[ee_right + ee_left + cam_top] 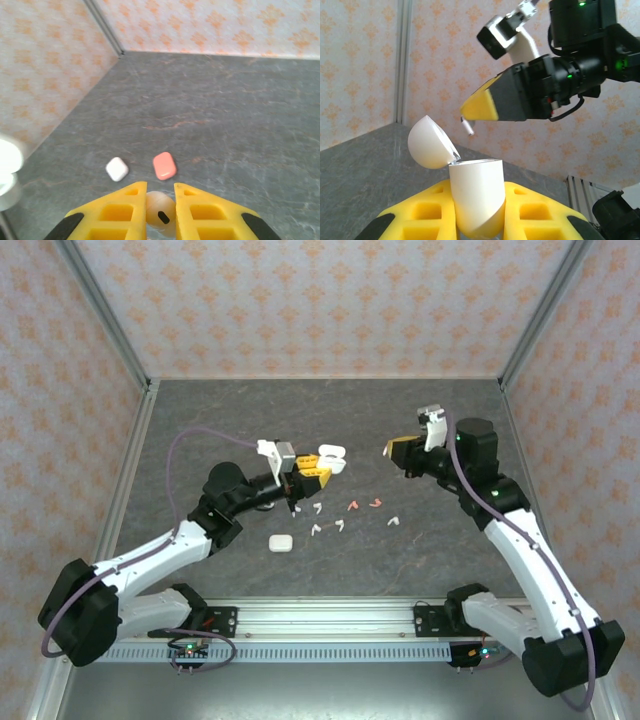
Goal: Insert wireless bluetooth earbuds into charging case
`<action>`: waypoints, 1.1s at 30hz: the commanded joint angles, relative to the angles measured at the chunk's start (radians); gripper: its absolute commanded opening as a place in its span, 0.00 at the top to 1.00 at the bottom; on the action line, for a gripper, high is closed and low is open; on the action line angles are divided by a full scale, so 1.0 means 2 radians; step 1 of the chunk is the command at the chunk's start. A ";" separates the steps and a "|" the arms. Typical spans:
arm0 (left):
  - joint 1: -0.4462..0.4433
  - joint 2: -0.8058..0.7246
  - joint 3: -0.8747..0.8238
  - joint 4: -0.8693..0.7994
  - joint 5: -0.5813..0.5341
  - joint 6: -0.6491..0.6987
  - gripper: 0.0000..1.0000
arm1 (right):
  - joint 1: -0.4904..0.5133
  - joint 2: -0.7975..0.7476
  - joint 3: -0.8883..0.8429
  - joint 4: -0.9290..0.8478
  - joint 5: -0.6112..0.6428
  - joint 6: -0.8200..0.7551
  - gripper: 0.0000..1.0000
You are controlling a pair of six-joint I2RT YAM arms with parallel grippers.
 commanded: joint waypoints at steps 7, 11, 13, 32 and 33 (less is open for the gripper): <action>-0.004 0.014 0.028 0.031 0.018 -0.010 1.00 | 0.060 -0.015 0.038 0.062 -0.063 0.004 0.83; -0.004 0.013 0.026 0.030 0.020 -0.010 1.00 | 0.094 0.000 0.054 0.086 -0.062 0.007 0.84; -0.004 0.011 0.025 0.030 0.022 -0.010 1.00 | 0.109 0.010 0.060 0.093 -0.058 0.005 0.84; -0.003 0.001 0.021 0.024 0.025 -0.003 1.00 | 0.164 0.060 0.077 0.111 -0.007 0.003 0.84; -0.003 0.002 0.022 0.024 0.025 -0.003 1.00 | 0.163 0.060 0.077 0.112 -0.004 0.003 0.84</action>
